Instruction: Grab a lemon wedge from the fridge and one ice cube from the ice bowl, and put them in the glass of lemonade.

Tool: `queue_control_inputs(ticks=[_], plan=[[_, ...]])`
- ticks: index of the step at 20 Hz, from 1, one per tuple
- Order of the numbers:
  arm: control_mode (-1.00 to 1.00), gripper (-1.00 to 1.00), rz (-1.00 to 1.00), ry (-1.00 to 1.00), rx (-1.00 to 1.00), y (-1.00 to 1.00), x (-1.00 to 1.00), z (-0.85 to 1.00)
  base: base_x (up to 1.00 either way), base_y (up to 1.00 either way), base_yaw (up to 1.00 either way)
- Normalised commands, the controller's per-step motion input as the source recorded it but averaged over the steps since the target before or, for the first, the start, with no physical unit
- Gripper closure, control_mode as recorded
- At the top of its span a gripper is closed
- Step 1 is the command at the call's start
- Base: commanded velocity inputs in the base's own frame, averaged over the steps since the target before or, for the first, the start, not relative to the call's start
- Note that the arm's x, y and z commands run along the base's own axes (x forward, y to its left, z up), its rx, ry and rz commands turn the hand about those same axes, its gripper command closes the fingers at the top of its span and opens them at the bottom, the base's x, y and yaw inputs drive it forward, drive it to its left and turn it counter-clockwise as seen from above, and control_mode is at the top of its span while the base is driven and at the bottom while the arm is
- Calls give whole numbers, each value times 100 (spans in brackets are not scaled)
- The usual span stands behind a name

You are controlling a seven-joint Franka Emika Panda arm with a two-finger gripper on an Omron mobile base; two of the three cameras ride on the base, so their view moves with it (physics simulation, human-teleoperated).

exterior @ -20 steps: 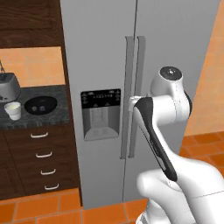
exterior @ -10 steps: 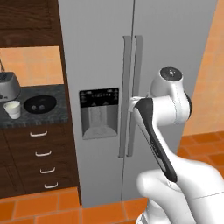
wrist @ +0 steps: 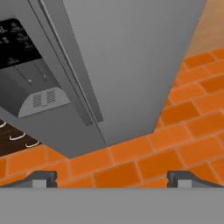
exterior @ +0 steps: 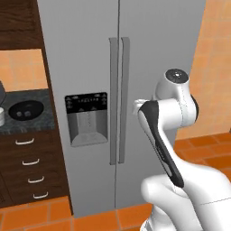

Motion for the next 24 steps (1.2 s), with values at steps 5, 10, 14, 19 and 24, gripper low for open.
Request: queue_control_inputs(ticks=[5,10,14,19,24], plan=[[100,-100,0,0,0,0,0,0,0,0,-4],[100,-100,0,0,0,0,0,0,0,38,-1],[100,-100,0,0,0,0,0,0,0,40,0],[100,-100,0,0,0,0,0,0,-18,8,0],[-100,-100,0,0,0,0,0,0,-12,0,0]])
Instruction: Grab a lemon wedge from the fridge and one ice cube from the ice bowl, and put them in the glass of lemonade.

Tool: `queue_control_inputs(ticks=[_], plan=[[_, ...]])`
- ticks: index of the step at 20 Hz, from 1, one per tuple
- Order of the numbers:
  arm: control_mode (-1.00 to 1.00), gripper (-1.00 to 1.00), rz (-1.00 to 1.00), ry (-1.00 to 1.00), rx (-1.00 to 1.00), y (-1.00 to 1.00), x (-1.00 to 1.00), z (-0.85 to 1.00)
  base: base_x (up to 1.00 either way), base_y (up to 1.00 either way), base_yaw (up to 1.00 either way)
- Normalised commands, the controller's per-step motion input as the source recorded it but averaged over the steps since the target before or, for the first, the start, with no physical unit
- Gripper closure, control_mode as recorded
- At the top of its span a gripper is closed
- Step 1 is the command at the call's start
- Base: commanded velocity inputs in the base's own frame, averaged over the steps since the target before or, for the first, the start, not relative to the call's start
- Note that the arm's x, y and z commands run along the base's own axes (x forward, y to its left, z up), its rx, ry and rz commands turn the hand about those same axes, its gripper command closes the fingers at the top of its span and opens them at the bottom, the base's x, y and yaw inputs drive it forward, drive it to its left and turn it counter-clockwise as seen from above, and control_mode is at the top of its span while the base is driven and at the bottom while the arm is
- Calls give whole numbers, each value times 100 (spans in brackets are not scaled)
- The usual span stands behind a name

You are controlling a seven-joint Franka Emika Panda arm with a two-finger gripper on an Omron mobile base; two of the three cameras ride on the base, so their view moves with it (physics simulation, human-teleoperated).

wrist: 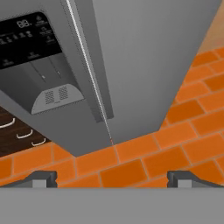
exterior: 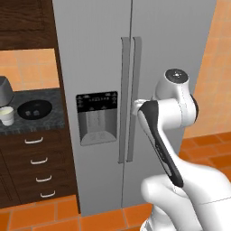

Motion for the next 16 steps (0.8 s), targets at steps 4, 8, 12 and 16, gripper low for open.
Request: queue_control_inputs(ticks=[4,8,12,16], plan=[[-100,-100,0,6,0,-8,20,8,0,0,0],[-100,-100,7,8,-1,0,17,24,0,0,0],[-100,-100,14,-20,0,-16,-22,0,0,0,0],[-100,-100,21,-21,0,-38,19,0,0,0,0]])
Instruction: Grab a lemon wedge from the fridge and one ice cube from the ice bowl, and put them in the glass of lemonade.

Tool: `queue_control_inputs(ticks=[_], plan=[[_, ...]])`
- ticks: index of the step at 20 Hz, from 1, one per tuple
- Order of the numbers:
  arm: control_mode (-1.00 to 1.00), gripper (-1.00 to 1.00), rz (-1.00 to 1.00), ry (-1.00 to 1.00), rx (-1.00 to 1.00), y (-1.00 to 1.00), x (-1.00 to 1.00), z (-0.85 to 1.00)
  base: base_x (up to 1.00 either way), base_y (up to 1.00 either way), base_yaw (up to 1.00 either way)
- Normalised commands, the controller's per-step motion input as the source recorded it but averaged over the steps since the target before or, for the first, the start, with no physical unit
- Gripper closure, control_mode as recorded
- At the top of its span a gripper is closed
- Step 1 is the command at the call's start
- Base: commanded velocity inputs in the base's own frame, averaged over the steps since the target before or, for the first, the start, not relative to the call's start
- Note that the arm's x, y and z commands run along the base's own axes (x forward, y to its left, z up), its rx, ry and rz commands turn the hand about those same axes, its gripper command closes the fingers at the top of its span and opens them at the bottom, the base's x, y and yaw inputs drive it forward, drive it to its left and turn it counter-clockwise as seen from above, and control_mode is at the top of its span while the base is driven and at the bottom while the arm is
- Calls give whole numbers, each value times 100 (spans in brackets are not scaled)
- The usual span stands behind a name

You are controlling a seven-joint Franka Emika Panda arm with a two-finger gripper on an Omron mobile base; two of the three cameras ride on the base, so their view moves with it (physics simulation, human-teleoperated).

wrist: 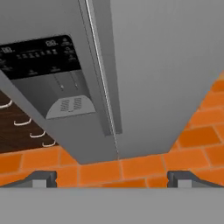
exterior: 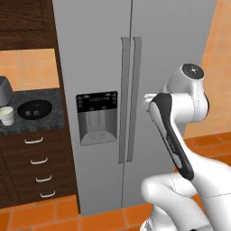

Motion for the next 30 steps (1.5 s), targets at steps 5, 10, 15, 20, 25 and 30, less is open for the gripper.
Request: queue_control_inputs(ticks=[5,10,15,20,25,30], plan=[[-100,-100,15,-6,0,-22,36,0,0,0,0],[-100,-100,1,-1,-2,7,59,0,0,0,0],[-100,-100,-7,0,-2,21,84,0,0,0,0],[-100,-100,-6,5,-9,15,51,-11,0,0,0],[-100,-100,0,0,0,-9,59,-30,0,0,0],[-100,-100,0,-2,0,-2,77,-46,0,0,0]])
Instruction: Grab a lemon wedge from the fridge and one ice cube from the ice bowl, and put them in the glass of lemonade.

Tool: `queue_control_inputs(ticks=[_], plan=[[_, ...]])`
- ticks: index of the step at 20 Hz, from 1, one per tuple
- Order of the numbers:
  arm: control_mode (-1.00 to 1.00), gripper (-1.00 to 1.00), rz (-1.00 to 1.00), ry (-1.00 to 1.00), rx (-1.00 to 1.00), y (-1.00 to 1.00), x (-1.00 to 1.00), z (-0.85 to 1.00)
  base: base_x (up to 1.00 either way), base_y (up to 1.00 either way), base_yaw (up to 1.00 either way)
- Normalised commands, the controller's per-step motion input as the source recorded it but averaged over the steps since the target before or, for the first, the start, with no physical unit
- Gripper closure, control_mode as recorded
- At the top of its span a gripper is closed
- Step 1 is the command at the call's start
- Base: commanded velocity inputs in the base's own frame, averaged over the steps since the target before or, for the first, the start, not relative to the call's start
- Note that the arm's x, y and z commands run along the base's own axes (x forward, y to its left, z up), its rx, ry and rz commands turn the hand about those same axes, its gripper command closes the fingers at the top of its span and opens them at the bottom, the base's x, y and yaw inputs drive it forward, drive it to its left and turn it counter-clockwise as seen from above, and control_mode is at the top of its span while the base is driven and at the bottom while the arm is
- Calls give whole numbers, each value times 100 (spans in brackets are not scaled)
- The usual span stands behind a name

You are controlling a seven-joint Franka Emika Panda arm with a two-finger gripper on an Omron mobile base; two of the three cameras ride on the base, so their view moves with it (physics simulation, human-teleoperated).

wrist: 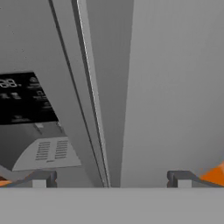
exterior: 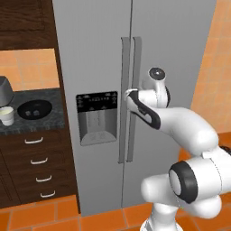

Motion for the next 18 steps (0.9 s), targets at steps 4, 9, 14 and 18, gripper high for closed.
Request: queue_control_inputs(ticks=[4,9,14,18], plan=[[-100,-100,0,-1,0,-3,59,-25,0,0,0],[-100,-100,2,0,0,-9,58,-1,0,0,0],[-100,-100,2,0,0,-2,54,-10,0,0,0],[-100,-100,2,0,0,0,46,-26,0,0,0]])
